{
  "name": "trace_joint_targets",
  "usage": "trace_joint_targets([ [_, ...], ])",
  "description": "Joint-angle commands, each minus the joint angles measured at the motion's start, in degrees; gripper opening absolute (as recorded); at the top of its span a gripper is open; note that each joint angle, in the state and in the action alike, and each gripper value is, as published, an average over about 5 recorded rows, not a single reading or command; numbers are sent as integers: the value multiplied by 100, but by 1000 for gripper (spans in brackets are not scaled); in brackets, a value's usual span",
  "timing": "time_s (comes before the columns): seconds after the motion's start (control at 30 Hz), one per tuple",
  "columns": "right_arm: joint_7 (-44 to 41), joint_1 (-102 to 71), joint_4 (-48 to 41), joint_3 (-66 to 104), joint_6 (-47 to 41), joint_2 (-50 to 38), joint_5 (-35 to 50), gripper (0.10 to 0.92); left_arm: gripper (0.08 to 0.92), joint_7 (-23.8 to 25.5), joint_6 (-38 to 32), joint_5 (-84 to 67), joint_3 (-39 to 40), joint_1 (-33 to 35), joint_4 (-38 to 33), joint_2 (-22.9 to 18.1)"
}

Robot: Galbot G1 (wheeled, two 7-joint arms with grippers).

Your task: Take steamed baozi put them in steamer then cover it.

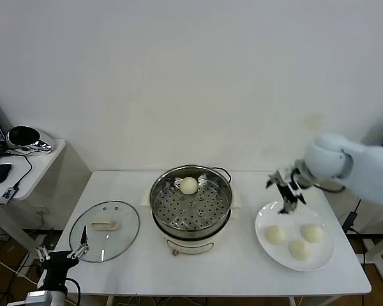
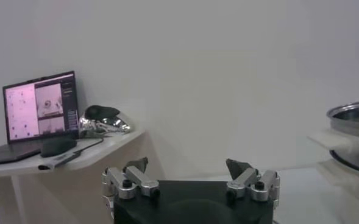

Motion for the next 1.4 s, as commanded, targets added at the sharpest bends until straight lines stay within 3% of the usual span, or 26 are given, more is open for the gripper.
trace_joint_targets([
  [0.03,239,-2559,-246,1610,-202,-498,-1015,823,823,5,3,19,-61,57,-65,-19],
  [0.6,352,-3278,-1528,2213,86,620,-1396,823,823,1,-19,39,-179,140,-8,-101],
  [0.93,362,-3485,-1677,2408,110,880,-1417,819,823,7,-20,43,-211,172,-14,-96],
  [1.4,74,-3360,-1665,2404,117,824,-1496,635,823,1,-14,61,-184,150,-28,-107],
])
